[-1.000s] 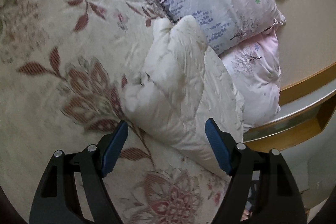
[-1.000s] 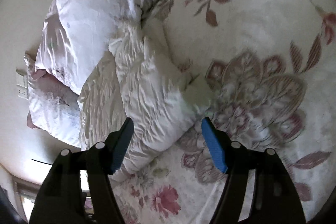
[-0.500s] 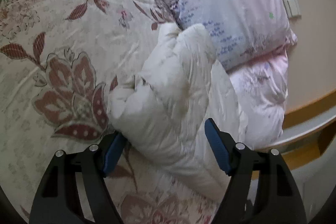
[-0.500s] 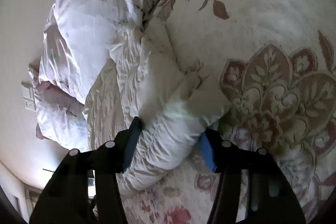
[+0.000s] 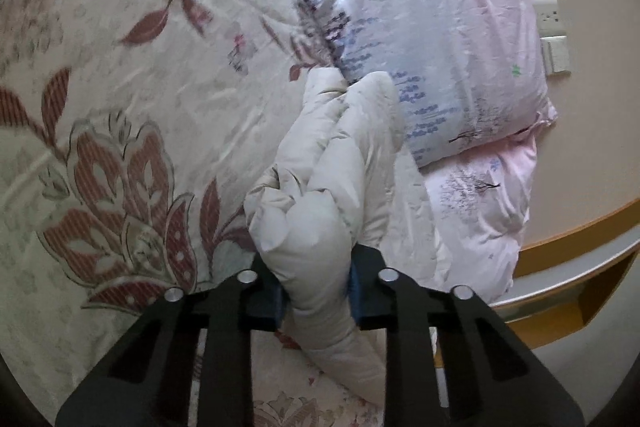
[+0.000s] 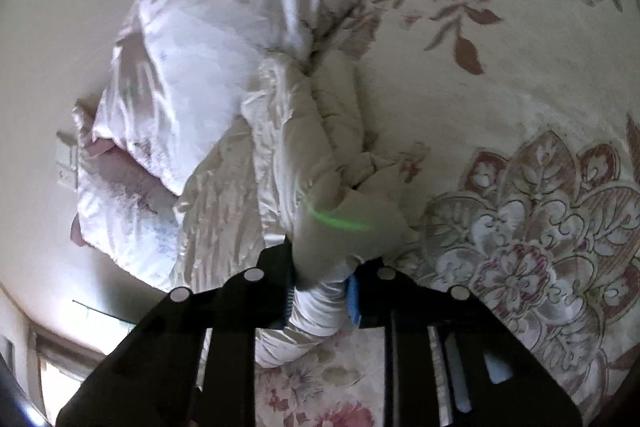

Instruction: Fold large clothes

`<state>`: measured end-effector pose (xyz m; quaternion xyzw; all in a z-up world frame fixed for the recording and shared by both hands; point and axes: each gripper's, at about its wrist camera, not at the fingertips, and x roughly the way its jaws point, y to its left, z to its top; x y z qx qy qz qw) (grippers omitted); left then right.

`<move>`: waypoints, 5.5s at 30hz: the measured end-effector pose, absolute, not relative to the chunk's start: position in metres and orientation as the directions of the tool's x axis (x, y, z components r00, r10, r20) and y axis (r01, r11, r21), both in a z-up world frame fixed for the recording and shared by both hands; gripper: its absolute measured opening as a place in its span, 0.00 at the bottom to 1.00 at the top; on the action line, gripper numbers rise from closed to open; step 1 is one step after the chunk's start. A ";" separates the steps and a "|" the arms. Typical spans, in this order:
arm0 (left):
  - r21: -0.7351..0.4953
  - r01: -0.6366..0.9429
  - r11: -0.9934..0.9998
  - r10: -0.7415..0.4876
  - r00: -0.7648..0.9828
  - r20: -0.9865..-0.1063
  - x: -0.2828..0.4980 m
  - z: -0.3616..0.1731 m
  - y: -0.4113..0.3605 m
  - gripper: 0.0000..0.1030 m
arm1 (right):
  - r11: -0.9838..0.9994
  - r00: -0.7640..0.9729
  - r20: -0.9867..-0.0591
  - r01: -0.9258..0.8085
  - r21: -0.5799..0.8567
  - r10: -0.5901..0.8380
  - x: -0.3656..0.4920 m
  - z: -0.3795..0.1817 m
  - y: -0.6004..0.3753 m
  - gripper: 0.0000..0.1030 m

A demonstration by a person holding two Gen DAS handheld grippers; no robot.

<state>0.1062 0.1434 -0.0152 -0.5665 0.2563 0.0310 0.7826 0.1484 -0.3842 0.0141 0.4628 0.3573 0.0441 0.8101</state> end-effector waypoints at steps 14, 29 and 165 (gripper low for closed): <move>-0.853 -0.313 0.418 -0.186 0.889 -0.418 0.024 0.016 0.183 0.17 | 0.676 0.609 -0.541 0.012 0.737 0.580 0.102 0.034 -0.341 0.18; -0.811 -0.350 0.468 -0.088 0.895 -0.437 -0.012 0.007 0.180 0.49 | 0.923 0.648 -0.747 0.181 0.341 0.149 0.070 0.058 -0.328 0.60; -0.186 0.503 0.844 -0.486 0.572 -0.660 0.111 0.040 -0.193 0.41 | 0.858 0.657 -0.609 -0.116 0.501 0.445 0.212 0.136 -0.316 0.66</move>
